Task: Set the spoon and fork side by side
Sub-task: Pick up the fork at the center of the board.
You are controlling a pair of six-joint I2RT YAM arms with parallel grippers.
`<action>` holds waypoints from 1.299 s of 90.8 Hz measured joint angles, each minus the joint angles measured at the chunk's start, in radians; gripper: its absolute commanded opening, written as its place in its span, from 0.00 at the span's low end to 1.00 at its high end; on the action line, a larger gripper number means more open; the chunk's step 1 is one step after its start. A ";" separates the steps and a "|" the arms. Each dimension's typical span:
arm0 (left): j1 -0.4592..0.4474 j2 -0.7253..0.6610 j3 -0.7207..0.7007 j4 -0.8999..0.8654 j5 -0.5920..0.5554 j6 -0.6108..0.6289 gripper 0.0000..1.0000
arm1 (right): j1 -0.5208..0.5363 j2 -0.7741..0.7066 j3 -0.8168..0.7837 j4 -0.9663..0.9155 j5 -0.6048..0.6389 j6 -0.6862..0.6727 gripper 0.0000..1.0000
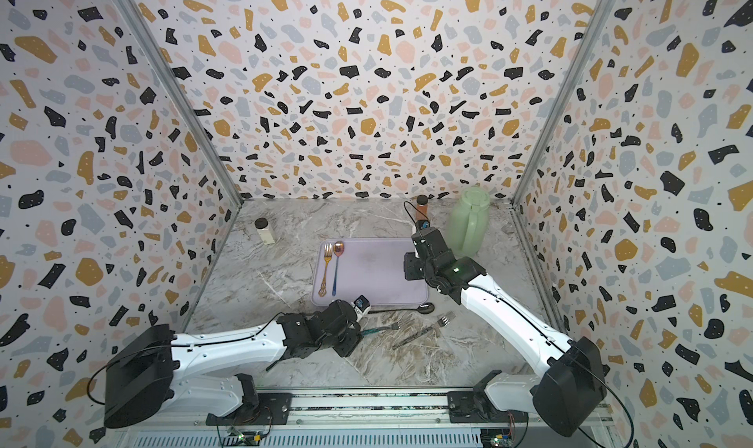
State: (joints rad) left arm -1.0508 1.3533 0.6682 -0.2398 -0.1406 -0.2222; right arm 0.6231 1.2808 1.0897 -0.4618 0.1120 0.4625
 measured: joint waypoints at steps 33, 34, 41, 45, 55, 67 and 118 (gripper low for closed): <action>0.002 0.209 0.108 0.012 0.031 0.056 0.66 | -0.036 -0.003 -0.057 0.027 -0.024 -0.049 0.41; 0.002 0.216 0.111 0.013 0.033 0.056 0.66 | -0.037 -0.003 -0.058 0.027 -0.024 -0.049 0.41; 0.003 0.258 0.130 0.016 0.053 0.057 0.65 | -0.047 -0.009 -0.064 0.029 -0.031 -0.053 0.41; 0.004 0.275 0.141 0.021 0.062 0.056 0.64 | -0.051 -0.014 -0.068 0.030 -0.035 -0.054 0.41; 0.007 0.303 0.169 0.027 0.076 0.055 0.55 | -0.061 -0.024 -0.076 0.034 -0.042 -0.056 0.41; 0.010 0.311 0.179 0.023 0.079 0.062 0.36 | -0.071 -0.029 -0.081 0.039 -0.049 -0.056 0.41; -0.057 0.269 0.153 -0.025 0.106 0.005 0.19 | -0.132 -0.075 -0.122 0.051 -0.096 -0.005 0.41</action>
State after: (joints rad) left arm -1.1076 1.6222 0.8207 -0.2649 -0.0349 -0.2176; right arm 0.4915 1.2057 0.9676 -0.4103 0.0162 0.4572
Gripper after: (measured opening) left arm 0.201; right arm 0.409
